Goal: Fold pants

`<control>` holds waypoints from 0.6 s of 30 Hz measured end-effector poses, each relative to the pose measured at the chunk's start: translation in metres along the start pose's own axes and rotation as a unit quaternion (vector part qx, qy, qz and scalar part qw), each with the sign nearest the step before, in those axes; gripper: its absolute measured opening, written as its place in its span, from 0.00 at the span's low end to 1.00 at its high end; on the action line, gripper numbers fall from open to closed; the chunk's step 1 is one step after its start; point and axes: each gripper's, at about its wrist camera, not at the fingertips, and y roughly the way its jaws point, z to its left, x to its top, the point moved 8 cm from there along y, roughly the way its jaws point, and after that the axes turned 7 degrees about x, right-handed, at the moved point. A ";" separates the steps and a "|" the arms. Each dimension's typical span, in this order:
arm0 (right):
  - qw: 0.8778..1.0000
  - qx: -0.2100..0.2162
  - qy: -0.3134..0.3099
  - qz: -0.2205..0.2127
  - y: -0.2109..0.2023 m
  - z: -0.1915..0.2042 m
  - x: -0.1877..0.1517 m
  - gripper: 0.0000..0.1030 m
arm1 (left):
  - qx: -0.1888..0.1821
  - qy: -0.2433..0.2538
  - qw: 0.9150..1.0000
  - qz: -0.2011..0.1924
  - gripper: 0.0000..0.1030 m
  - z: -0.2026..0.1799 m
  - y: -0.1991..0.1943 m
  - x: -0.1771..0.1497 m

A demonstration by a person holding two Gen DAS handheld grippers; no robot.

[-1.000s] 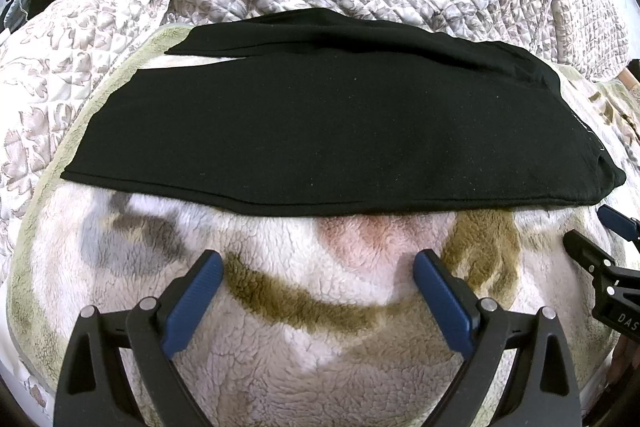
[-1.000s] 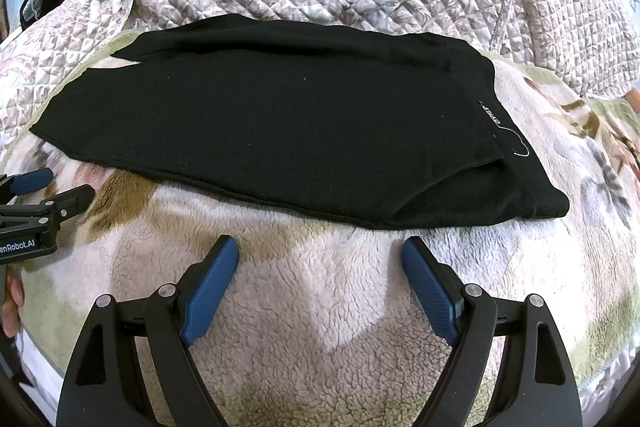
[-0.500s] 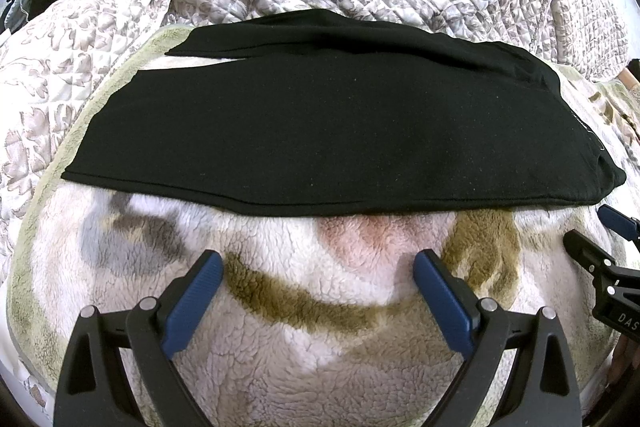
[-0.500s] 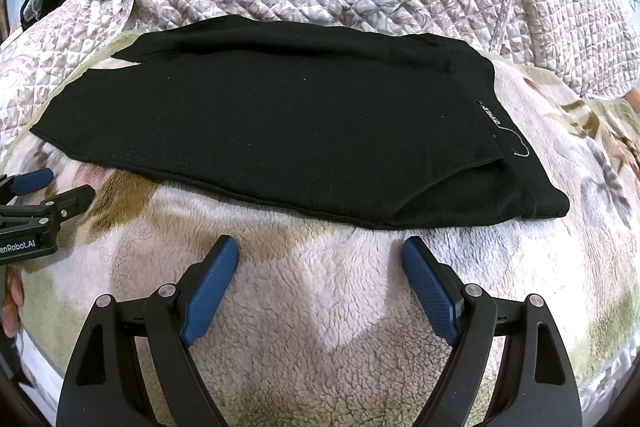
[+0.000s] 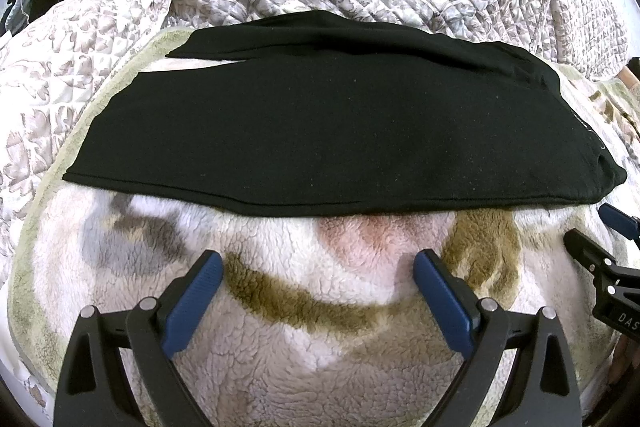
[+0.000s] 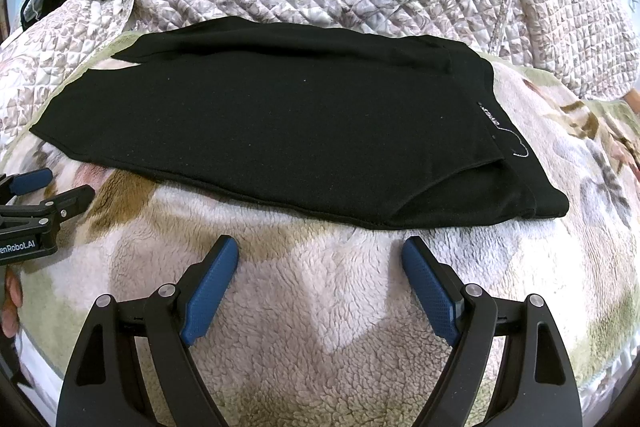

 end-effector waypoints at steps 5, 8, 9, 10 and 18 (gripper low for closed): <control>1.000 0.000 0.000 0.000 0.000 0.000 -0.001 0.82 | 0.000 0.000 1.000 0.000 0.95 0.000 0.000 0.000; 1.000 0.000 0.000 -0.001 0.000 0.000 0.000 0.82 | 0.000 0.000 1.000 -0.001 0.95 0.000 0.000 0.000; 1.000 0.000 0.000 -0.001 0.000 0.000 -0.001 0.82 | 0.000 0.000 1.000 -0.001 0.95 0.000 0.000 0.000; 1.000 0.000 0.000 -0.001 0.000 0.000 -0.001 0.82 | 0.000 0.000 1.000 -0.001 0.95 0.000 0.000 0.000; 1.000 0.000 0.000 -0.001 0.000 -0.001 -0.001 0.82 | 0.000 0.000 1.000 -0.001 0.95 0.000 0.000 -0.001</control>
